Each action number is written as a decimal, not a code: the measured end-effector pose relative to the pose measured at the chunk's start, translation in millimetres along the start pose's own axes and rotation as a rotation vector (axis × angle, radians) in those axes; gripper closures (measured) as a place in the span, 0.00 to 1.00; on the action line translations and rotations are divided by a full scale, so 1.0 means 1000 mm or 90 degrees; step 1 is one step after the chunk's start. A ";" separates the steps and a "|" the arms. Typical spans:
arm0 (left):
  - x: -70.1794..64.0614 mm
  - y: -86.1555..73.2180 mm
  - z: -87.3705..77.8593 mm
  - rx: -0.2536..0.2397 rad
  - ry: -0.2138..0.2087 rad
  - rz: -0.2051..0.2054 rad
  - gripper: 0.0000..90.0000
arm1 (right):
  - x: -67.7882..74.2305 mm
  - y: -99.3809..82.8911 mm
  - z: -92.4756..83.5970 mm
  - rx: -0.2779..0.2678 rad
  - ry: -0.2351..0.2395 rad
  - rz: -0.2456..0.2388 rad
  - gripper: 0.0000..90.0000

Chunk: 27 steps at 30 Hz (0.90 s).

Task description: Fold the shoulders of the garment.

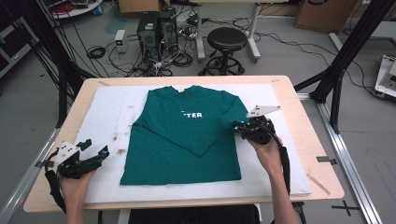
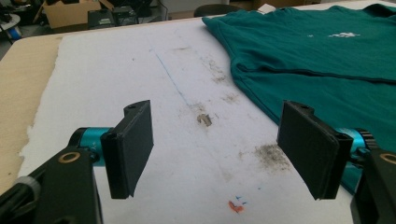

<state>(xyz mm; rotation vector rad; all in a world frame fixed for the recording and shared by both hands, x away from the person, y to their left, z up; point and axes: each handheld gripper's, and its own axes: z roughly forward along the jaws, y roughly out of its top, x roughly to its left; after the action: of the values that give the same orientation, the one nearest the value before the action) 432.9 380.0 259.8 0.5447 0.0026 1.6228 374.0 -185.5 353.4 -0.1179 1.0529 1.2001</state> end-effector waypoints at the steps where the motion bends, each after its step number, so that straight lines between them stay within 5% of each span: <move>1: 0.000 0.000 0.000 0.000 0.000 0.000 0.30 | 0.002 0.002 0.003 -0.002 0.003 -0.001 0.97; 27: 0.000 0.000 0.000 -0.001 0.000 0.000 0.30 | 0.061 0.037 0.061 0.010 0.094 -0.045 0.97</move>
<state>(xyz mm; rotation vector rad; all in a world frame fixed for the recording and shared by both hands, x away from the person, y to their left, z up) 433.0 379.8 259.8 0.5429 0.0012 1.6221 379.5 -91.8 360.0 -0.2323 1.1774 1.1310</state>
